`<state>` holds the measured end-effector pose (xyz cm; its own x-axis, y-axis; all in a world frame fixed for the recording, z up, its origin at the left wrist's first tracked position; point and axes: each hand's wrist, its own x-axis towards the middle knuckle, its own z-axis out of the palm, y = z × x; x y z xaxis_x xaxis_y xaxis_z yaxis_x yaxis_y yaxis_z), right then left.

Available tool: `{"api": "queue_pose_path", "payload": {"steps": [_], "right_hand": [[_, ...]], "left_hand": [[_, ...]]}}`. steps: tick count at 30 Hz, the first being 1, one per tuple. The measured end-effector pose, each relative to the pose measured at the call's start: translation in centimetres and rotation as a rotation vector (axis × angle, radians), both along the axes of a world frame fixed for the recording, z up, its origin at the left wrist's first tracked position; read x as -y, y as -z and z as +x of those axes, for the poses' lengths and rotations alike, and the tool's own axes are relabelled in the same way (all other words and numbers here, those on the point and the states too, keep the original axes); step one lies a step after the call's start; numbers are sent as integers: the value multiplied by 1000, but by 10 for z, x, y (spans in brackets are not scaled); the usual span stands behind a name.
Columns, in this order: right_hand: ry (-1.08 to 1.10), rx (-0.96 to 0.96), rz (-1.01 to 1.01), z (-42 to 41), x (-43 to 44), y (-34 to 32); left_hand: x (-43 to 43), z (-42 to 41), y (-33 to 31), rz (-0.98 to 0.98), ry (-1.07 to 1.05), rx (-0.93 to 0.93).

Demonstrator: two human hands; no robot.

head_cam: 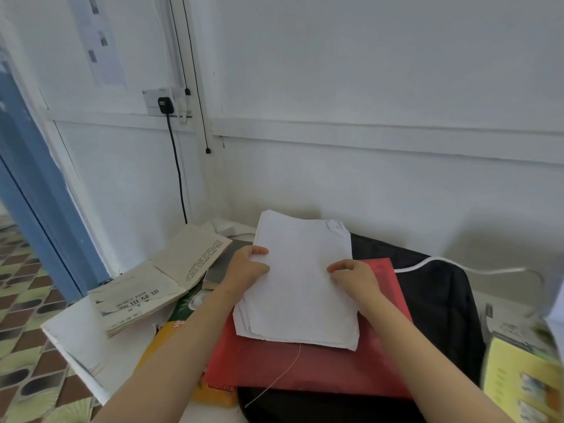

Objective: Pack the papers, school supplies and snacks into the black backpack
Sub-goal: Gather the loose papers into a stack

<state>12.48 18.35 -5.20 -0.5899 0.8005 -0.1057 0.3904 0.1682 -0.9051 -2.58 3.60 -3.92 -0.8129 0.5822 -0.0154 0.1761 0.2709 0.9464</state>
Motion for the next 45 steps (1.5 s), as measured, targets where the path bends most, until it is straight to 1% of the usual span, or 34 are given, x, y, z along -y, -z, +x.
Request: {"api": "queue_pose_path", "payload": {"steps": [2,4,8,10,12,16,19,24,29,31,34,37,41,45], "right_hand": [[-11,-14,25,2,2,1],[-1,-76,80,6,6,-2],[-17,-323,153,11,10,-16],[-30,-452,249,16,13,-28],[-44,-548,393,20,16,-39],[-40,-614,598,24,16,-54],[-43,-657,682,27,13,-56],[-71,-653,640,31,12,-54],[-121,-581,591,30,3,-40],[-106,-588,614,29,3,-36],[-73,-654,692,29,5,-33],[-64,-670,683,29,7,-29],[-83,-617,657,33,11,-20],[-136,-571,644,34,14,-20]], "left_hand": [[3,4,-5,69,23,-23],[6,10,-9,135,37,-76],[9,20,-22,279,36,-165],[10,24,-30,350,18,-232],[10,29,-39,412,10,-290],[9,39,-54,471,24,-351],[9,44,-57,502,48,-352],[9,39,-56,490,85,-340],[8,37,-46,416,113,-305],[6,38,-43,411,100,-304],[3,38,-43,415,80,-322],[2,36,-41,411,94,-310],[3,35,-31,365,133,-231],[1,39,-24,295,164,-242]]}}
